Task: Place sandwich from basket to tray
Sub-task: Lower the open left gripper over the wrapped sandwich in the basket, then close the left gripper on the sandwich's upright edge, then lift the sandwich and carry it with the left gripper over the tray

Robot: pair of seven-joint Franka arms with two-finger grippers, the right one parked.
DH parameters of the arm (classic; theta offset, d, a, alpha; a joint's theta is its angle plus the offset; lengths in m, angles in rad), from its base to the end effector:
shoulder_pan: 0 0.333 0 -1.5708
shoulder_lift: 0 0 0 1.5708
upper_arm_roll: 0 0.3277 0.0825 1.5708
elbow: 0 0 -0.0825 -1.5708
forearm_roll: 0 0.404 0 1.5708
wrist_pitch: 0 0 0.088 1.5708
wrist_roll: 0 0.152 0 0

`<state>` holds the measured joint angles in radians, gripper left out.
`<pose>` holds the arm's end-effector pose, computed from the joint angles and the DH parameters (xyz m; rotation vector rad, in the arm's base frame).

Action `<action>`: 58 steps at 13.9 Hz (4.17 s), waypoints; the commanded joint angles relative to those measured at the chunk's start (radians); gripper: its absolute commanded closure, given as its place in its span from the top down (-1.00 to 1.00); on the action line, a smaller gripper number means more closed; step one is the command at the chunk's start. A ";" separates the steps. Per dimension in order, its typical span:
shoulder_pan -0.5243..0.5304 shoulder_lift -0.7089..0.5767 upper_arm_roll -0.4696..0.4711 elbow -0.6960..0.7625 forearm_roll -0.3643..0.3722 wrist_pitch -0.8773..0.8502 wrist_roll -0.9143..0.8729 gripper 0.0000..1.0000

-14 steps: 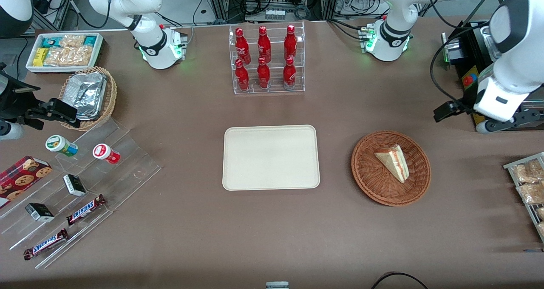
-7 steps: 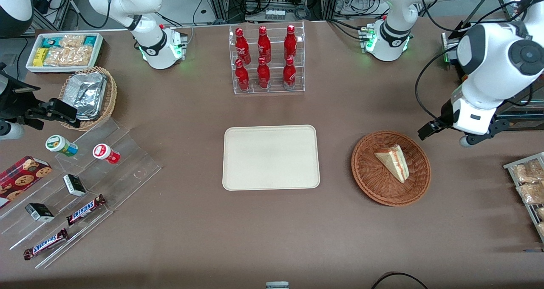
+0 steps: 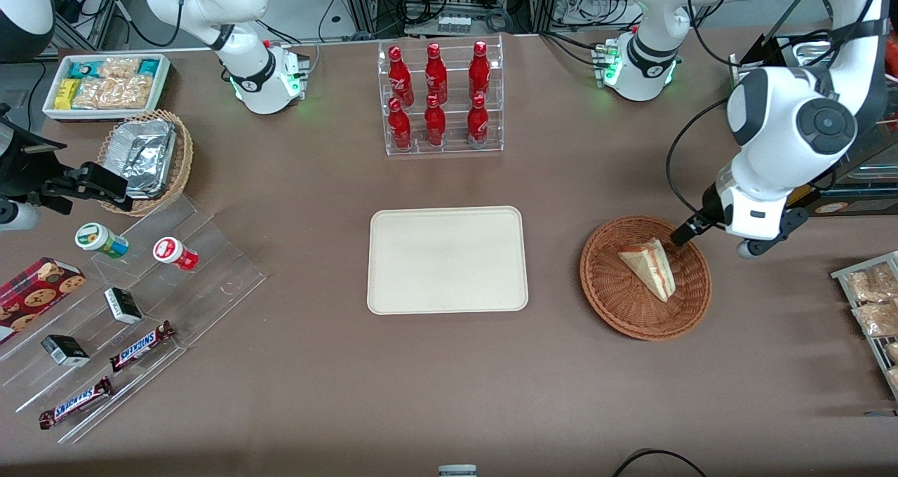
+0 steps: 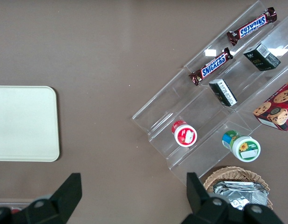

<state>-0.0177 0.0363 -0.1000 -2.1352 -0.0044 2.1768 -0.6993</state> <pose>0.5591 -0.0664 0.3458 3.0001 0.9021 0.0034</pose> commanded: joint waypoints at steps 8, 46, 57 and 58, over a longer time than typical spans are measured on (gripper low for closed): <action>-0.001 0.200 -0.026 0.070 -0.006 0.049 -0.025 1.00; -0.252 0.300 -0.043 0.302 0.080 -0.173 0.150 -1.00; -0.475 0.464 -0.046 0.491 0.047 -0.161 -0.008 -1.00; -0.476 0.476 -0.046 0.503 0.046 -0.160 -0.011 -1.00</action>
<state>-0.4740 0.4575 -0.1566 -1.7052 0.0438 2.0297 -0.6837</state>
